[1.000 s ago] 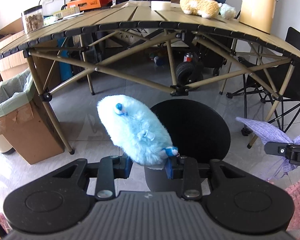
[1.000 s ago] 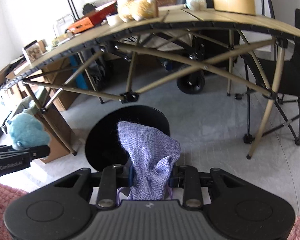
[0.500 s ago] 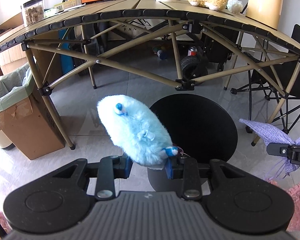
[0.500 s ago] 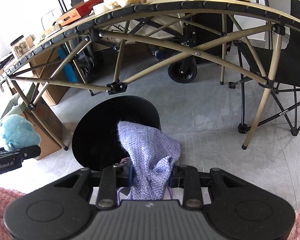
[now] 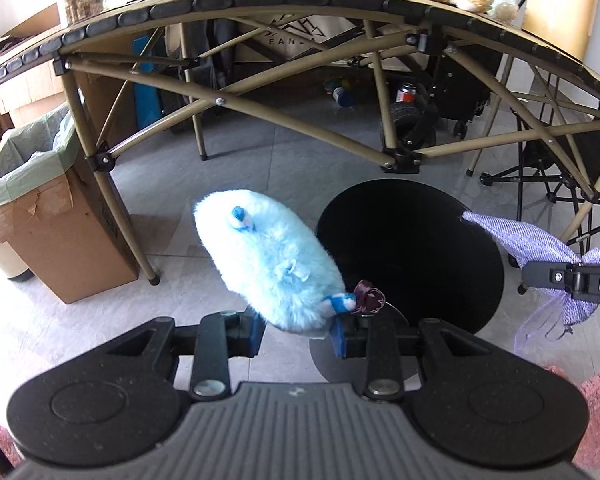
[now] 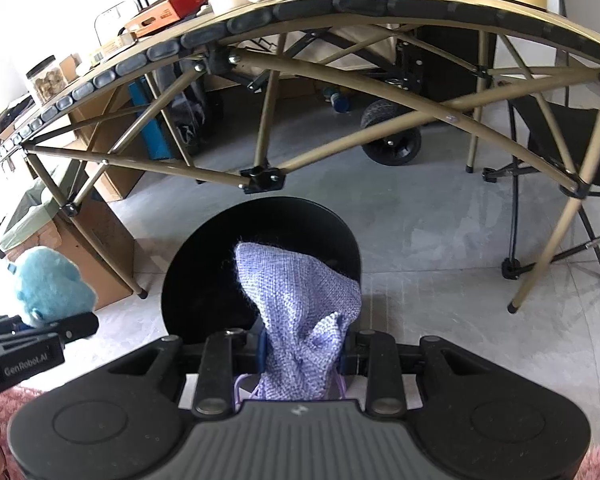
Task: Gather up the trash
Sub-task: 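Open the right gripper to drop the purple knit bag into the black bin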
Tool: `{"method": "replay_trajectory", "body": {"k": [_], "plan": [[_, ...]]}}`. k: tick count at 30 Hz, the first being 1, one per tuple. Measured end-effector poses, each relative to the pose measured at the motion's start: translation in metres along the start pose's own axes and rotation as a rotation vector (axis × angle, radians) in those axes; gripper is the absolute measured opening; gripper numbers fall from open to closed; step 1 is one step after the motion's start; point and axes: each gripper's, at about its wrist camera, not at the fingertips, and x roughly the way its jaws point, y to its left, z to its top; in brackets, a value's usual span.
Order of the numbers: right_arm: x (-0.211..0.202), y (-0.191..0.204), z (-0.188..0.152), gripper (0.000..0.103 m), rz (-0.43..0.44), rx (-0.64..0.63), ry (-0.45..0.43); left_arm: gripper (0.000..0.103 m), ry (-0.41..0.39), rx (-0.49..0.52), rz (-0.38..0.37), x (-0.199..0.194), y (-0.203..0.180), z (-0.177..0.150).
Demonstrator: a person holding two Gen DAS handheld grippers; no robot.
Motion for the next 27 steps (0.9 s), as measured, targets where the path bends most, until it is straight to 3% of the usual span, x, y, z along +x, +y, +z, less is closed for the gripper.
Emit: {"method": "replay_trajectory", "body": {"k": [13, 27], "plan": [[0.044, 0.037, 0.034, 0.029, 0.021, -0.037, 0.028, 0.033, 0.024, -0.055, 0.025, 0.007, 0.021, 0.003], [0.095, 0.051, 0.045, 0.030, 0.001, -0.026, 0.143, 0.033, 0.060, -0.081, 0.052, 0.019, 0.027, 0.003]]}}
